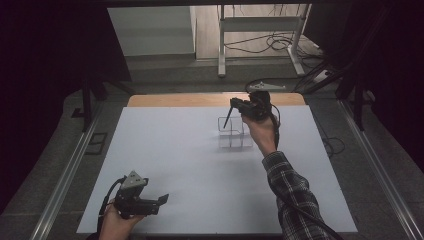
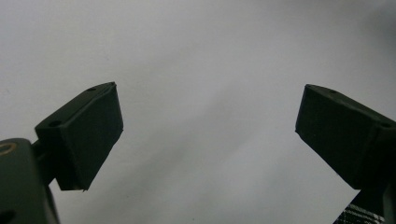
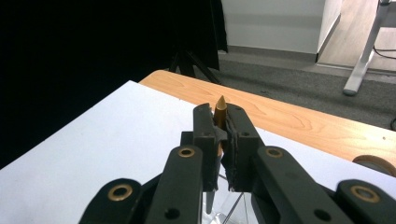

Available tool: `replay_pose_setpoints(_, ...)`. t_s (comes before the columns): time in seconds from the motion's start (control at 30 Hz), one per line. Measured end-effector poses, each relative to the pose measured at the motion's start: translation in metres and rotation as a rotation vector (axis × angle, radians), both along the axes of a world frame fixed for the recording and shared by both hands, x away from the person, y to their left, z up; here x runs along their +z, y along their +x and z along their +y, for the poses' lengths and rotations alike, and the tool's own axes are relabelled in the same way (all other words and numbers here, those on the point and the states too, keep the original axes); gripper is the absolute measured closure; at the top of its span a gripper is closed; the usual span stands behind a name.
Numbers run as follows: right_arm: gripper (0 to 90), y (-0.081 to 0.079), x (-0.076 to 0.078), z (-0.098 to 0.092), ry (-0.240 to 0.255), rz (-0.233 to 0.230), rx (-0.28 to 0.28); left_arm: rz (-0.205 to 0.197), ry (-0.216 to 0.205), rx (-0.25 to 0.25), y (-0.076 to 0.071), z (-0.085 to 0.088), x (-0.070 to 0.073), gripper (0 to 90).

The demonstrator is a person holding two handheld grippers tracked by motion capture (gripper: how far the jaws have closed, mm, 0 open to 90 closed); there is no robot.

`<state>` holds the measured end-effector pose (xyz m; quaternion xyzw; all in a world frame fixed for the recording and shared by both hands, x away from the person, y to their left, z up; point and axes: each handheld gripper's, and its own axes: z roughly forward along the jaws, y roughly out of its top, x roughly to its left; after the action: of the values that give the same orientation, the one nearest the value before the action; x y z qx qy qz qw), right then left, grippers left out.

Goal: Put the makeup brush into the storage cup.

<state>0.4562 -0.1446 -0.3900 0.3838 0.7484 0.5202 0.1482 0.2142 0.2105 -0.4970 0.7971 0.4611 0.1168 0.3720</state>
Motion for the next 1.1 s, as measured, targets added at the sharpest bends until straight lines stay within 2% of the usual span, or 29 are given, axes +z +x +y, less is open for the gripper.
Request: replay_pose_setpoints(1.1, 83.6, 0.0, -0.032, 0.012, -0.039, 0.012, 0.002, 0.004, 0.01, -0.004, 0.0, -0.001, -0.001, 8.2)
